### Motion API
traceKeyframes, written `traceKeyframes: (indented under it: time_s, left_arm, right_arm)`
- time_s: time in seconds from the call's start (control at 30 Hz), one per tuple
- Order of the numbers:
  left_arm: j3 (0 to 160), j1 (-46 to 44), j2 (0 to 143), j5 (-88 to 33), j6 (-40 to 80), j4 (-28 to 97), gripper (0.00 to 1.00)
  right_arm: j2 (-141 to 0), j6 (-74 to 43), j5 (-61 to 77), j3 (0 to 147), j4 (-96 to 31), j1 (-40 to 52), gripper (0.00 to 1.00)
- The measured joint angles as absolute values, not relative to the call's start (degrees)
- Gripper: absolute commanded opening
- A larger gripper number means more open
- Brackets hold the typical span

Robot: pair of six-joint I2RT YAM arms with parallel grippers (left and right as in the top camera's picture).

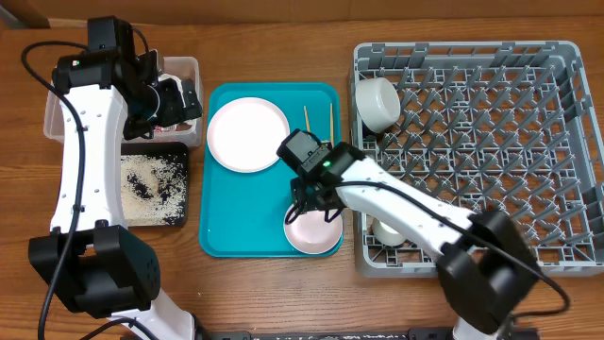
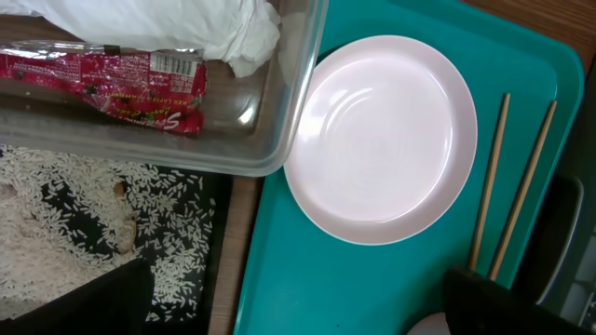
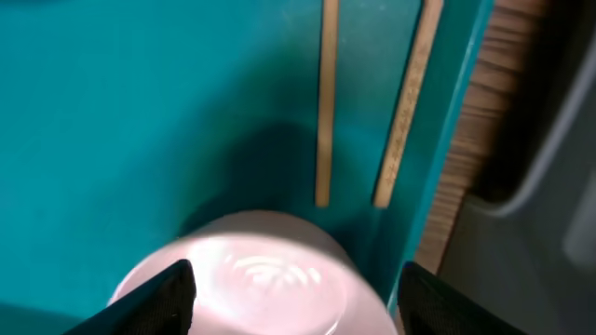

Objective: Sort waste into correct bins and load items into the dishwasher
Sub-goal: 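Reach right gripper to the pink bowl and grasp its rim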

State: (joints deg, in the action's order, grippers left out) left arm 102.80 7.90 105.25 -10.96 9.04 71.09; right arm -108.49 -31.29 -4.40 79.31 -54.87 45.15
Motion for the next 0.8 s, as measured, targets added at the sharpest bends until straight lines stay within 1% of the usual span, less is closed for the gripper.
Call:
traceKeyframes:
  time_s: [0.13, 0.17, 0.5, 0.53, 0.6, 0.7, 0.8]
  left_arm:
    - [102.8, 7.9, 105.3, -11.0, 9.0, 71.1, 1.0]
    - [102.8, 7.9, 105.3, -10.9, 9.0, 71.1, 1.0]
    - [102.8, 7.9, 105.3, -10.9, 9.0, 71.1, 1.0]
    - [102.8, 7.9, 105.3, -11.0, 9.0, 71.1, 1.0]
    - [102.8, 7.9, 105.3, -10.9, 9.0, 71.1, 1.0]
    - [102.8, 7.9, 105.3, -10.9, 9.0, 71.1, 1.0]
    - [102.8, 7.9, 105.3, -11.0, 9.1, 71.1, 1.0]
  right_arm:
    - [-111.8, -30.0, -4.5, 79.3, -54.2, 45.1, 0.59]
    - [-111.8, -29.8, -4.5, 79.3, -53.9, 45.1, 0.59]
    - [-111.8, -25.4, -4.5, 79.3, -51.9, 46.3, 0.61]
    - [-111.8, -24.4, -4.5, 79.3, -51.8, 47.0, 0.64]
    - [-111.8, -22.2, -4.5, 79.3, -51.2, 48.6, 0.65]
    - [-111.8, -19.8, -4.8, 79.4, -51.0, 50.9, 0.66]
    - [-111.8, -20.8, -4.7, 79.5, -52.1, 50.5, 0.64]
